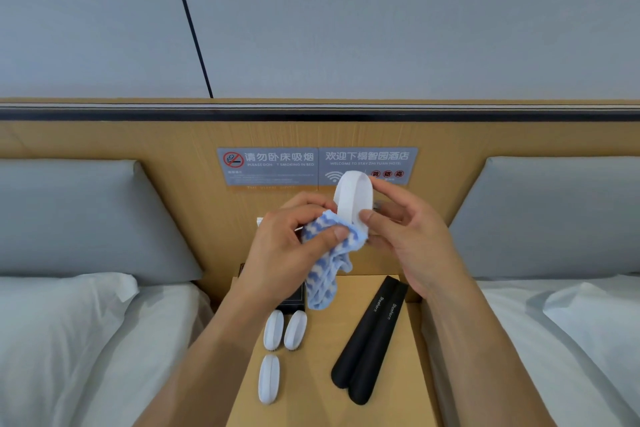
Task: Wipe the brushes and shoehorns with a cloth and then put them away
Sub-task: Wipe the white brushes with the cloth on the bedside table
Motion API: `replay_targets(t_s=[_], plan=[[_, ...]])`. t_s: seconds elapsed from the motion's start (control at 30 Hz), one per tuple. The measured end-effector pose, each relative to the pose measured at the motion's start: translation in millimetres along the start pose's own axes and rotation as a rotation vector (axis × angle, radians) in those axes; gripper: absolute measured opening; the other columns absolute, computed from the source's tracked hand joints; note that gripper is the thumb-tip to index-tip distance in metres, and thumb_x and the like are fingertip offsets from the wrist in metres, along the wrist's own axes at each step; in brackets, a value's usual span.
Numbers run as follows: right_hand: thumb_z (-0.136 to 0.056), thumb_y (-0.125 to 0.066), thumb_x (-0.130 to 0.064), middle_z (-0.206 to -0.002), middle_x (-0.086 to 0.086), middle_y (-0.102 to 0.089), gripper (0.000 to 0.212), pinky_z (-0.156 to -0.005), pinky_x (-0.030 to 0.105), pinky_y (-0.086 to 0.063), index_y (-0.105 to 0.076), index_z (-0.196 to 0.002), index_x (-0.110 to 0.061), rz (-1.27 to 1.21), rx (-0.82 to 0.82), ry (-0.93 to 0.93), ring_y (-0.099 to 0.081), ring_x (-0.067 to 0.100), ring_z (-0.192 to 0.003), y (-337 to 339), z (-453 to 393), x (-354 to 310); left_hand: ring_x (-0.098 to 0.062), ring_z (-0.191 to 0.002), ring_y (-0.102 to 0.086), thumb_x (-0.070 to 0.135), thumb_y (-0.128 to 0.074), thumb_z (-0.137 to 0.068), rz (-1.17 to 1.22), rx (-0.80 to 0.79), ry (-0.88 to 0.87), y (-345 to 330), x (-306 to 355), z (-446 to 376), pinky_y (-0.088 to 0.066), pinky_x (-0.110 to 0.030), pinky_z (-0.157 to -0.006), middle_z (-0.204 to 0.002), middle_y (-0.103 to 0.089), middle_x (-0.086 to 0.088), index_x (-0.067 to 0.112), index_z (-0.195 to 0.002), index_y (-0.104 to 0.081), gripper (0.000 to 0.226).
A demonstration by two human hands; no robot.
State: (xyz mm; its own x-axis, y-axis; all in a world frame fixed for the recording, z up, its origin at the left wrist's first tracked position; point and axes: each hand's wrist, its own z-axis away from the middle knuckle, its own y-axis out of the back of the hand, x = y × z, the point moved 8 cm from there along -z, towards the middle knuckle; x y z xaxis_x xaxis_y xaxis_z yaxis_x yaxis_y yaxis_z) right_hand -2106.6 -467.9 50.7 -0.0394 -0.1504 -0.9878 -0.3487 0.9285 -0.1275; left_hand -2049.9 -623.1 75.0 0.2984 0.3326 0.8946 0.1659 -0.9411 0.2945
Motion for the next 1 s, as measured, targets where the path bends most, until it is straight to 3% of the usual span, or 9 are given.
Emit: replay_targets(t_s=[0.17,0.33,0.57,0.7,0.8,0.9,1.0], plan=[[-0.089,-0.07,-0.003,-0.112,-0.022,-0.072,0.053,-0.077,0.025,-0.06,-0.064,-0.124,-0.041,0.224,0.045,0.145,-0.069,0.002,-0.104,-1.9,2.0,-18.5,-0.022,-0.091,-0.068,0.019,-0.074,-0.085,0.103,0.034,0.091,5.8,-4.4,-2.8,-0.056,-0.052,-0.08,-0.105,-0.067,0.001,0.011,-0.092,-0.077,0.011],[-0.088,-0.073,-0.009,-0.119,-0.014,-0.07,0.053,-0.085,0.028,-0.06,-0.062,-0.136,-0.029,0.382,0.047,0.21,-0.068,0.004,-0.106,-7.5,3.6,-28.2,-0.029,-0.089,-0.071,0.032,-0.071,-0.08,0.17,0.04,0.2,12.2,-5.6,-9.3,-0.057,-0.055,-0.082,-0.1,-0.07,-0.004,0.016,-0.09,-0.075,0.019],[-0.086,-0.073,-0.003,-0.113,-0.024,-0.071,0.057,-0.091,0.029,-0.057,-0.064,-0.132,-0.035,0.559,0.011,0.265,-0.066,-0.001,-0.105,-19.6,8.4,-28.8,-0.036,-0.071,-0.071,0.042,-0.08,-0.075,0.174,0.068,0.456,25.7,-20.1,-26.3,-0.058,-0.047,-0.074,-0.081,-0.073,-0.022,-0.003,-0.083,-0.072,0.046],[-0.084,-0.076,-0.009,-0.119,-0.027,-0.068,0.057,-0.094,0.028,-0.054,-0.064,-0.131,-0.039,0.653,0.017,0.319,-0.062,-0.005,-0.111,-23.9,11.5,-28.3,-0.03,-0.064,-0.062,0.048,-0.085,-0.066,0.137,0.051,0.565,29.1,-26.1,-31.0,-0.054,-0.044,-0.066,-0.084,-0.067,-0.032,-0.016,-0.087,-0.063,0.07],[-0.083,-0.078,-0.012,-0.117,-0.029,-0.069,0.057,-0.092,0.025,-0.056,-0.064,-0.131,-0.04,0.659,0.051,0.317,-0.063,-0.008,-0.108,-22.6,11.5,-28.2,-0.029,-0.063,-0.061,0.057,-0.083,-0.058,0.1,0.041,0.577,25.0,-24.1,-31.4,-0.054,-0.043,-0.066,-0.087,-0.067,-0.033,-0.015,-0.088,-0.065,0.079],[-0.082,-0.08,-0.012,-0.111,-0.026,-0.072,0.057,-0.089,0.026,-0.058,-0.065,-0.13,-0.038,0.615,0.09,0.278,-0.066,-0.008,-0.101,-15.5,10.5,-24.2,-0.03,-0.063,-0.065,0.059,-0.082,-0.056,0.063,-0.001,0.535,19.7,-21.3,-29.5,-0.057,-0.046,-0.069,-0.084,-0.071,-0.027,-0.005,-0.083,-0.072,0.07],[-0.08,-0.081,-0.01,-0.107,-0.024,-0.073,0.056,-0.084,0.025,-0.06,-0.066,-0.13,-0.032,0.55,0.121,0.22,-0.069,-0.005,-0.095,-8.3,7.9,-17.3,-0.036,-0.074,-0.072,0.049,-0.084,-0.066,0.09,-0.024,0.466,15.7,-19.4,-25.9,-0.058,-0.051,-0.076,-0.083,-0.074,-0.019,0.003,-0.084,-0.075,0.05]])
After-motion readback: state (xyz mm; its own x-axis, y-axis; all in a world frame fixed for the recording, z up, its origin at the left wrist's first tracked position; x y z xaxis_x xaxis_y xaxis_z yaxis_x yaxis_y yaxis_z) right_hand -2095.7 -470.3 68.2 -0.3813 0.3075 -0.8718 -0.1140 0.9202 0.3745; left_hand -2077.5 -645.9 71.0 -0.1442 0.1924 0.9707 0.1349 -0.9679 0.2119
